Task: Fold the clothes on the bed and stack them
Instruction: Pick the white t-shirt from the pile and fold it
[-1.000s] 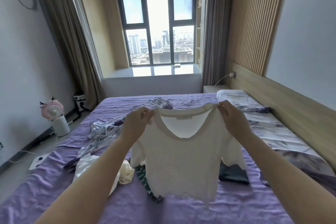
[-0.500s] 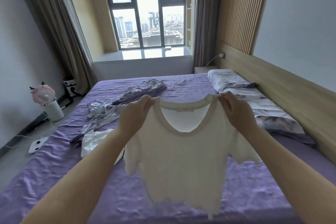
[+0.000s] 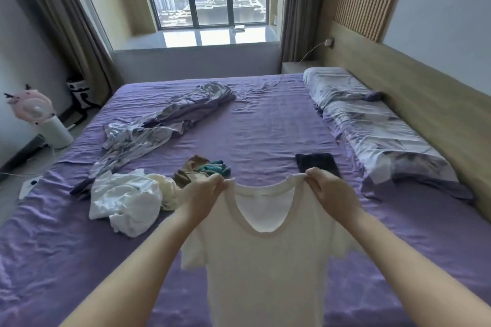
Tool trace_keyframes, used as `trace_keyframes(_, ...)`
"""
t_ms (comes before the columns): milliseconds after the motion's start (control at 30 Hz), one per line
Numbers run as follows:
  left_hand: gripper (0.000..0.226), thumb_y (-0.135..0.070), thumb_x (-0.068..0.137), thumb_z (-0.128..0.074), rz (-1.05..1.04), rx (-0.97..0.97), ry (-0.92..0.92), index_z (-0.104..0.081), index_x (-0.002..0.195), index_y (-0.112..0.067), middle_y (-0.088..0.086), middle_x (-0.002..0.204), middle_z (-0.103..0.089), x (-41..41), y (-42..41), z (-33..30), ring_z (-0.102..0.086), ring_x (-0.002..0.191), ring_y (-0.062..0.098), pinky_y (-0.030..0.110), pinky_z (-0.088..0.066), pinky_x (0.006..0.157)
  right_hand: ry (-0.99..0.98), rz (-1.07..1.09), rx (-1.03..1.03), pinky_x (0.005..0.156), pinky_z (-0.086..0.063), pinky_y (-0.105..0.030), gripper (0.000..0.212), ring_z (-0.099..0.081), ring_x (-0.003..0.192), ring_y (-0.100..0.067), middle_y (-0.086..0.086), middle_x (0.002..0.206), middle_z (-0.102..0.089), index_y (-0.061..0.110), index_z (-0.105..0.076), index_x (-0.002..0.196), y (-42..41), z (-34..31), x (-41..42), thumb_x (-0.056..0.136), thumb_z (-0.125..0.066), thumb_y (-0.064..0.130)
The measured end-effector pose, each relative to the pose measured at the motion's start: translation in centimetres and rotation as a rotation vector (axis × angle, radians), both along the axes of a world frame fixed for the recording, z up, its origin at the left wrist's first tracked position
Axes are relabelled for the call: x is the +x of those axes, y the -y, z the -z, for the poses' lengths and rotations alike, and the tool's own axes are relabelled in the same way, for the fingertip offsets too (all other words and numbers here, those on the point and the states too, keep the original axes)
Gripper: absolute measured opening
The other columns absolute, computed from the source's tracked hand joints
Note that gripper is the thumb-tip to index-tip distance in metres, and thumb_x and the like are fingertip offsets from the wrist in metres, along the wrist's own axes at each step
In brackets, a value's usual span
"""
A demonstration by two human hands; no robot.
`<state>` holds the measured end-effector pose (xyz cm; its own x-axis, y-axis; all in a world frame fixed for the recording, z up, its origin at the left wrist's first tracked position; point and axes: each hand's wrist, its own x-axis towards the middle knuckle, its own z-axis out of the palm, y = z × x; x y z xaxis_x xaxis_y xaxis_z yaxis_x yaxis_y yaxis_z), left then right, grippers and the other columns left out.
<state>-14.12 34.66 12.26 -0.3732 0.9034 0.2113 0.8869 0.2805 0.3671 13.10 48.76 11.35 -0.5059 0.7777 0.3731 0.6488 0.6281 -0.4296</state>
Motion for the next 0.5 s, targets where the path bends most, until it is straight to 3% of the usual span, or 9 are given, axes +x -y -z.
trace_keyframes(133,0.033,-0.042,0.095,-0.046,-0.096,-0.164,0.112,-0.056,0.085,-0.012,0.011,0.089,-0.068,-1.5,-3.9,8.9,-0.062,0.087,0.031,0.035,-0.039,0.063,0.114,0.021,-0.229,0.069,-0.043,-0.033,0.016,-0.063,0.092,-0.025,0.005,0.099,-0.067,0.025,-0.058,0.099,-5.0,8.8,-1.7,0.094,-0.048,0.036)
trace_keyframes(233,0.034,-0.043,0.095,-0.046,-0.153,-0.263,0.202,-0.052,0.080,-0.013,0.011,0.088,-0.066,-3.2,-7.8,13.8,-0.059,0.087,0.032,0.037,-0.040,0.064,0.218,-0.005,-0.317,0.069,-0.043,-0.032,0.020,-0.063,0.091,-0.023,0.007,0.099,-0.066,0.026,-0.057,0.099,-9.2,13.7,-3.8,0.095,-0.044,0.040)
trace_keyframes(500,0.031,-0.040,0.095,-0.047,-0.231,-0.384,0.252,-0.060,0.086,-0.013,0.009,0.089,-0.066,-6.2,-16.0,21.5,-0.059,0.087,0.031,0.038,-0.045,0.065,0.400,-0.091,-0.392,0.063,-0.037,-0.032,0.028,-0.059,0.082,-0.025,0.003,0.093,-0.059,0.021,-0.051,0.099,-17.4,20.8,-9.4,0.098,-0.035,0.043)
